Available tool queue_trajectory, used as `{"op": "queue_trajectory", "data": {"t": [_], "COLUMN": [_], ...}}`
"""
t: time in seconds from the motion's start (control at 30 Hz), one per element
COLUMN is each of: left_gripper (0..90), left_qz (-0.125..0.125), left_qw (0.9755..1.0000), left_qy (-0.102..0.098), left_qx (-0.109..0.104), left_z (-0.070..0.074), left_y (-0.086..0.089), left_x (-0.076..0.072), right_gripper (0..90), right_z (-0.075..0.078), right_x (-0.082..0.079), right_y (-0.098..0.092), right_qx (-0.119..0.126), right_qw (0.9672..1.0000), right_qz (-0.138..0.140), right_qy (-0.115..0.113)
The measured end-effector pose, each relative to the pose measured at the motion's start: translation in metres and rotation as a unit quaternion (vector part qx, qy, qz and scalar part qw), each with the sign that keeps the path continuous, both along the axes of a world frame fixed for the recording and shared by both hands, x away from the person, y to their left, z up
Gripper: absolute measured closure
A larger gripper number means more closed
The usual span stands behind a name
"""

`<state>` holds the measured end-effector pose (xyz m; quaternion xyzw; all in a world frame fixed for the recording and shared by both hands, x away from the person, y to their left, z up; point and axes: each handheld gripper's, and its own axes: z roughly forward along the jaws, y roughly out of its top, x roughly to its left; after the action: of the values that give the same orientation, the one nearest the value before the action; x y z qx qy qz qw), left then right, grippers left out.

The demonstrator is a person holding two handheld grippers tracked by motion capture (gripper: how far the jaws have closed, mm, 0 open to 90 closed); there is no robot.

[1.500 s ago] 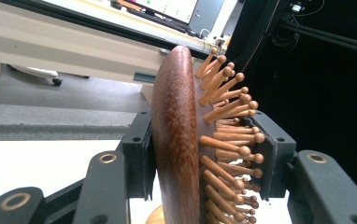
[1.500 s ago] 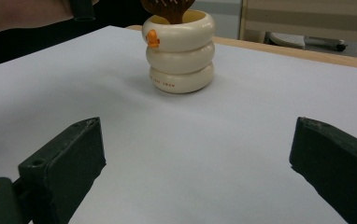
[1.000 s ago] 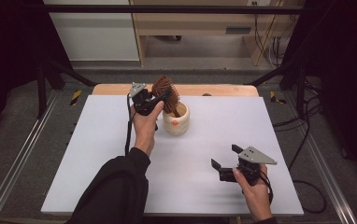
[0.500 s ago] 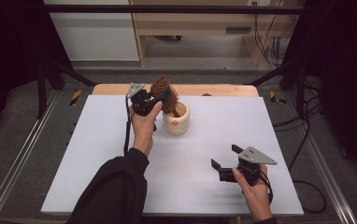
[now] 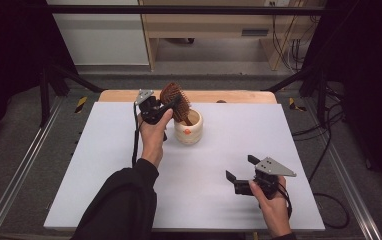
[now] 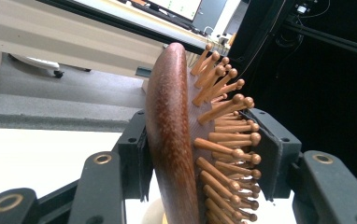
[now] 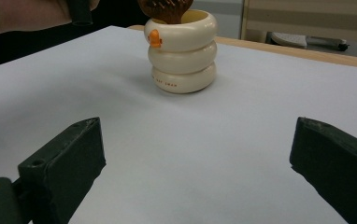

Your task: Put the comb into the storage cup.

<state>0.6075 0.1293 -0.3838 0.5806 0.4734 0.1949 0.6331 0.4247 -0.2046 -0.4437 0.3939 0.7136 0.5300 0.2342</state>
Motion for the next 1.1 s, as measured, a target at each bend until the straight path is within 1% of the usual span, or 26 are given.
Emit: {"op": "queue_trajectory", "data": {"t": [1.1], "left_gripper": [43.9], "left_qz": [0.007], "left_qw": [1.0000], "left_qy": [0.005], "left_qx": [-0.003], "left_z": [-0.0021], "left_y": [0.0028], "left_x": [0.0021], "right_gripper": [3.7], "right_z": [-0.0006], "right_x": [0.0003], "right_y": [0.0007], "right_qx": [-0.001], "right_qw": [1.0000], "right_qz": [0.002], "right_qy": [0.001]}}
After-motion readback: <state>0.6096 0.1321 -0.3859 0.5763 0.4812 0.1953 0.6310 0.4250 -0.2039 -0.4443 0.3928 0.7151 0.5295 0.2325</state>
